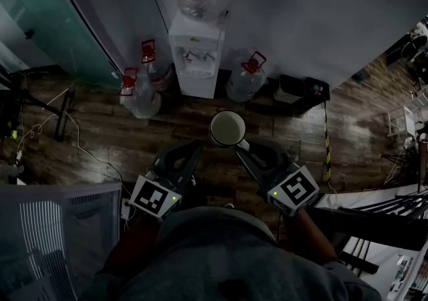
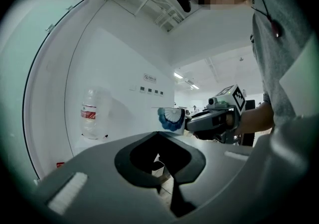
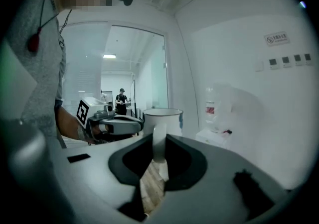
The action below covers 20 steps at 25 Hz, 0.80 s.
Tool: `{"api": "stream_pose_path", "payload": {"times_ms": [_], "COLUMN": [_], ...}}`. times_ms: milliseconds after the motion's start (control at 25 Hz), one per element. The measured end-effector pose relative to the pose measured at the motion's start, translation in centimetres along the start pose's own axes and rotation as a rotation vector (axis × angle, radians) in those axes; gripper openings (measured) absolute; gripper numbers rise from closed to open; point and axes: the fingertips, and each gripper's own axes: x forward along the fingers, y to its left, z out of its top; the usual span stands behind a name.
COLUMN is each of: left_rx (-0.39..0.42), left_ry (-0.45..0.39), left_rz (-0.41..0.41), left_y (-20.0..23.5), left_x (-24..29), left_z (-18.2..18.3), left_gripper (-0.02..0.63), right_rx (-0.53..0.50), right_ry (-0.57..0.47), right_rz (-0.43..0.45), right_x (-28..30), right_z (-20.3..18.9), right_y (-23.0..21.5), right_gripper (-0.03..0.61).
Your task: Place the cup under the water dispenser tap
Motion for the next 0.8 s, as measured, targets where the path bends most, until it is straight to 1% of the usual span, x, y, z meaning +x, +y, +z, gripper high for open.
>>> {"api": "stream_pose_path", "payload": {"times_ms": [80, 160, 240, 560, 720, 800], "left_rx": [-0.014, -0.045, -0.059, -0.079, -0.069, -0.092], "left_ry": [0.015, 0.03, 0.032, 0.028, 0.006, 0.02], "left_rz": [-0.01, -0.02, -0.031, -0.08, -0.085, -0.078], "left_y": [1.6, 3.0, 4.7, 9.7, 11.8, 12.5], "left_x": [0.3, 0.6, 0.7, 0.7, 0.8, 1.0], "left_z": [0.1, 0.4, 0.4, 0.2, -0.1, -0.4], "left_gripper": [0.008, 0.008, 0.008, 0.008, 0.008, 0.008], "right_rx": [0.002, -0.002, 0.004, 0.012, 0.014, 0.016], "right_ry": [0.001, 0.006, 0.01, 0.02, 0.018, 0.017], "right_rz": [-0.007, -0.013, -0.024, -0.075, -0.086, -0.088], "right_x": [1.7, 3.3, 4.9, 9.6, 11.3, 11.8], "right_z": [0.2, 0.6, 0.9, 1.9, 2.1, 2.2], "right_y": [-0.5, -0.9, -1.3, -2.1, -2.7, -3.1], "right_gripper": [0.066, 0.066, 0.066, 0.066, 0.066, 0.066]}}
